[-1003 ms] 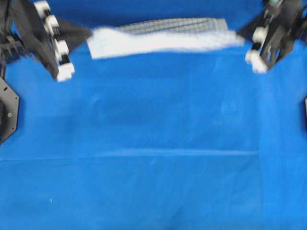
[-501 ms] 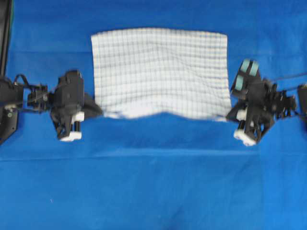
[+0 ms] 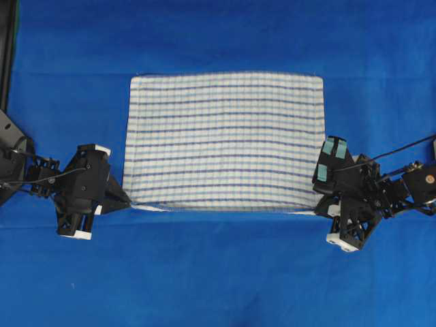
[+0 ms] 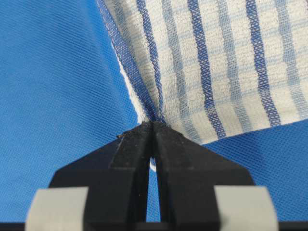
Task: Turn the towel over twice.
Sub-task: 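Swing the held edge back and lay it at the near side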
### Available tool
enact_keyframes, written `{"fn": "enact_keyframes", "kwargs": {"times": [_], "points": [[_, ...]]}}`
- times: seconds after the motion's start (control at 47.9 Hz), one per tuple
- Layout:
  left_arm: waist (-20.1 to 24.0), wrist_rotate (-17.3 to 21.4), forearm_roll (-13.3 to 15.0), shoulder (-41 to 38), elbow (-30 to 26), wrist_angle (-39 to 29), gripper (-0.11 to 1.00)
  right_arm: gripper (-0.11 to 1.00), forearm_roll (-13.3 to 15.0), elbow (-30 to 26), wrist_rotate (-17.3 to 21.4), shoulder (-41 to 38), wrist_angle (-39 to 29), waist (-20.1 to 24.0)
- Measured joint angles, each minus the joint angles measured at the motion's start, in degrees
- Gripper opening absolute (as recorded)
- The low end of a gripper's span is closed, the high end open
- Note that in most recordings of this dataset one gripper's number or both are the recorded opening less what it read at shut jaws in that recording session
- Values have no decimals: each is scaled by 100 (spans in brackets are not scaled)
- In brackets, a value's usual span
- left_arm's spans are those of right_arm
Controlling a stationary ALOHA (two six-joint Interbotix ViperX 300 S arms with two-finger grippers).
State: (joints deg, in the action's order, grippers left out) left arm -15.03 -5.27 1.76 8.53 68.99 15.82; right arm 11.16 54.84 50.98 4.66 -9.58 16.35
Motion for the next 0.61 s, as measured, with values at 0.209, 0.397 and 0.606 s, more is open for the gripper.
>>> {"fn": "enact_keyframes", "kwargs": {"times": [0.209,0.397,0.606], "points": [[0,-18,9,0,-9,-53,4,3,9,0,0,9,-97,0],[88,-35,18,0,-18,-62,5,3,0,-9,0,0,-105,0],[158,-246,26,88,-88,-229,32,18,9,-53,0,0,-149,9]]}}
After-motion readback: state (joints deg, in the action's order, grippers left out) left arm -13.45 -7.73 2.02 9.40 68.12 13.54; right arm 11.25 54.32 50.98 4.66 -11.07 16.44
